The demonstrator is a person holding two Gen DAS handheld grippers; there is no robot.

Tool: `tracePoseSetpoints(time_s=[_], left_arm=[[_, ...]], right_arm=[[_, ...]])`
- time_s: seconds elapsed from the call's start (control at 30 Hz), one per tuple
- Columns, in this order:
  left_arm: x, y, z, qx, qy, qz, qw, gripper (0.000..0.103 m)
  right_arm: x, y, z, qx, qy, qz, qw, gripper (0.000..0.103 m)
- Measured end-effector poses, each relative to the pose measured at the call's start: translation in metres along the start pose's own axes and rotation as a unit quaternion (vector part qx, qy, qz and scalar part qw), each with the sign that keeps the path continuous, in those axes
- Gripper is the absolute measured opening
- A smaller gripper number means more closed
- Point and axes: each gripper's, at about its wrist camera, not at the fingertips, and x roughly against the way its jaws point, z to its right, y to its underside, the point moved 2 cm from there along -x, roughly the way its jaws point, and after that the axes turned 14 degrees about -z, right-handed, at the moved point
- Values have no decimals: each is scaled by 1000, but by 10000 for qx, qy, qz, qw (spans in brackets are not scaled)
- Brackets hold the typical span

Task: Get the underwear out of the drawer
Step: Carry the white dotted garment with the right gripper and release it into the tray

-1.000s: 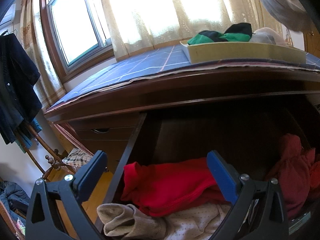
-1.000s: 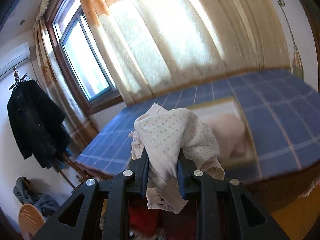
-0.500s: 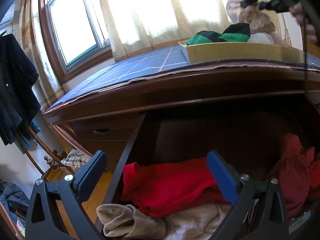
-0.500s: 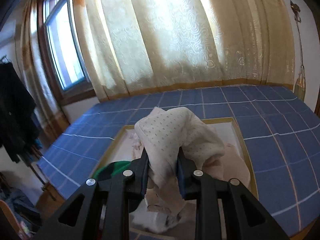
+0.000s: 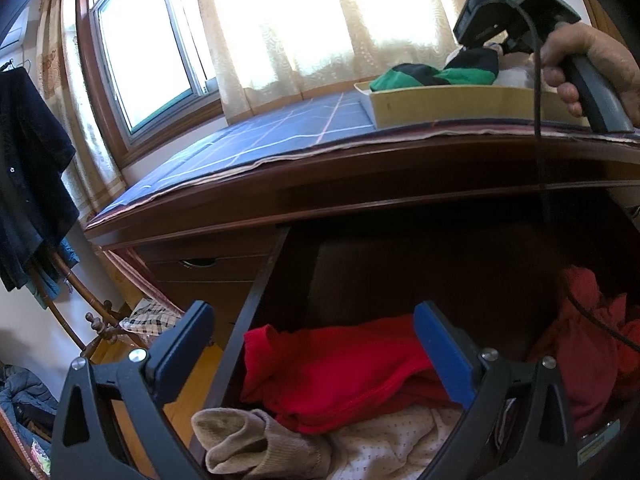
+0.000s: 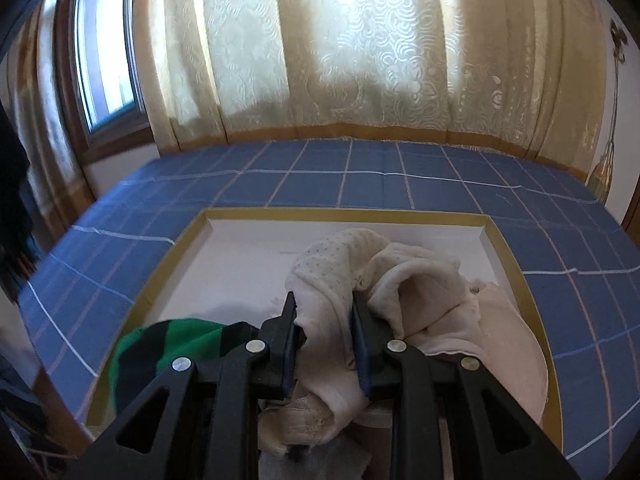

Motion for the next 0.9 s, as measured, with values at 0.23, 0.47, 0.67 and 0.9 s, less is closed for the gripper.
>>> tracePoseSetpoints(time_s=[0.23,0.47,0.67,0.9], left_arm=[[1,0,0,5,-12,8,10000,101],[2,2,3,-63,-110,54,9999,101],[2,0,2,-65,-98,43,9999,101],[1,-1,2,-60,-130,49,9999,101]], right_arm=[[-7,3,-7,204,244,-23,9995,29],[-7,9,-36,993,463,-72,9940,75],[8,26,-42,1044,787,456,9904,77],[74,51,-12,234,-201,1253,9916,78]])
